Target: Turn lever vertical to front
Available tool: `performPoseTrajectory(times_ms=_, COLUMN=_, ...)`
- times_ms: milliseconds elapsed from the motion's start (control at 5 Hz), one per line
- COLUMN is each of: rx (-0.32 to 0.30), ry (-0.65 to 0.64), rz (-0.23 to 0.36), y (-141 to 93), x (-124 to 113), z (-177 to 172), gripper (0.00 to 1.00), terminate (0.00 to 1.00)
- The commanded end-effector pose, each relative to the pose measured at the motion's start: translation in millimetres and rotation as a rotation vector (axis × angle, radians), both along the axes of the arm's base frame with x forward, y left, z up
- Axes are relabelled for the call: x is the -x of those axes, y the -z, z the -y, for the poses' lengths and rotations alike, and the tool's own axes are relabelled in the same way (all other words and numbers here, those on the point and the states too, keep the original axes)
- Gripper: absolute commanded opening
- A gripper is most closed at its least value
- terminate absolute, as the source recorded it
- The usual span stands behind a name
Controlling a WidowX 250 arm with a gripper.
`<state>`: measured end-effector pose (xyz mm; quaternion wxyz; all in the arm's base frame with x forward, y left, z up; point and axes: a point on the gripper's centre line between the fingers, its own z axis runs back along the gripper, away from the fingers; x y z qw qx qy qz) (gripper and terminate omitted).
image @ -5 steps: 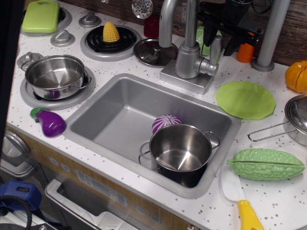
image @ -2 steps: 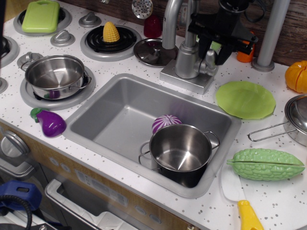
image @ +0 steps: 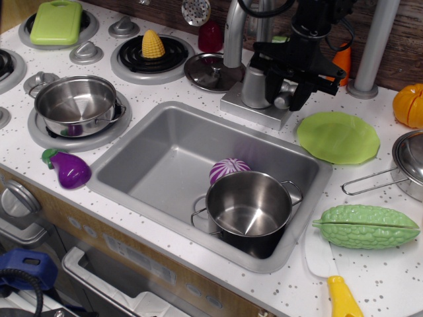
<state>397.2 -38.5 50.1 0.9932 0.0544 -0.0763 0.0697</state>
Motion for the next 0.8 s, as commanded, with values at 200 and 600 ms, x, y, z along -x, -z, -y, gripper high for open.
performPoseTrajectory(times_ms=200, rx=0.055, ry=0.010, rz=0.041, y=-9.3, x=-3.2, z=2.1, gripper=0.00, terminate=0.00)
performPoseTrajectory(times_ms=600, rx=0.058, ry=0.015, rz=0.053, y=3.3, x=-5.8, z=2.9, gripper=0.00, terminate=0.00)
